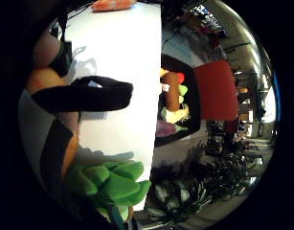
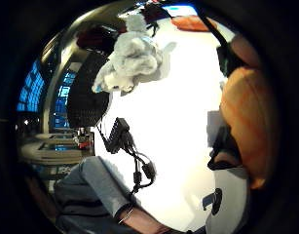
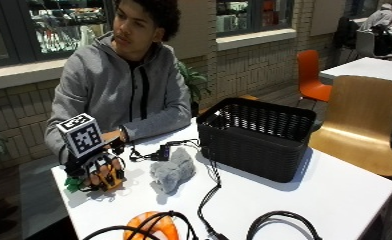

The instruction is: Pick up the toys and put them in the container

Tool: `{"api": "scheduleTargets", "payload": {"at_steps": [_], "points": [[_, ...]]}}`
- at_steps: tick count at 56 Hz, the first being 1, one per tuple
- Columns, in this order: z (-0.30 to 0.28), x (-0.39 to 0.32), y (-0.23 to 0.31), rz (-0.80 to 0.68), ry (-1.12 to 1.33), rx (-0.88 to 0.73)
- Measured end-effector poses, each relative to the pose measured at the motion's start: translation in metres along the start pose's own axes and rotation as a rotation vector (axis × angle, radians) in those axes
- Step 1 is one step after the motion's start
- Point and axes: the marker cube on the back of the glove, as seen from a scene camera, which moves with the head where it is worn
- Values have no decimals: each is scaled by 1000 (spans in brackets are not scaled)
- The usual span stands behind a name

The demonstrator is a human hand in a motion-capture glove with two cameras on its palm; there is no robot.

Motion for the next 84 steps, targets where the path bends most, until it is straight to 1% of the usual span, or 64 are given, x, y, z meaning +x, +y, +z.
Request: {"api": "scheduleTargets", "payload": {"at_steps": [6,11,18,24,34,40,49,57,65,68,74,79,84], "points": [[-5,-3,0,-10,-9,61],[-18,-10,0,-13,-50,49],[-59,-41,-4,-66,-89,26],[-95,-78,-30,-212,-102,105],[-128,-168,-61,-456,-124,182],[-134,-232,-79,-616,-111,147],[-135,-304,-117,-732,-113,71],[-120,-352,-146,-748,-18,68],[-105,-385,-156,-812,29,45],[-103,-392,-157,-837,28,46],[-103,-399,-159,-809,6,30],[-100,-398,-160,-829,31,22],[-99,-396,-160,-779,17,-28]]}}
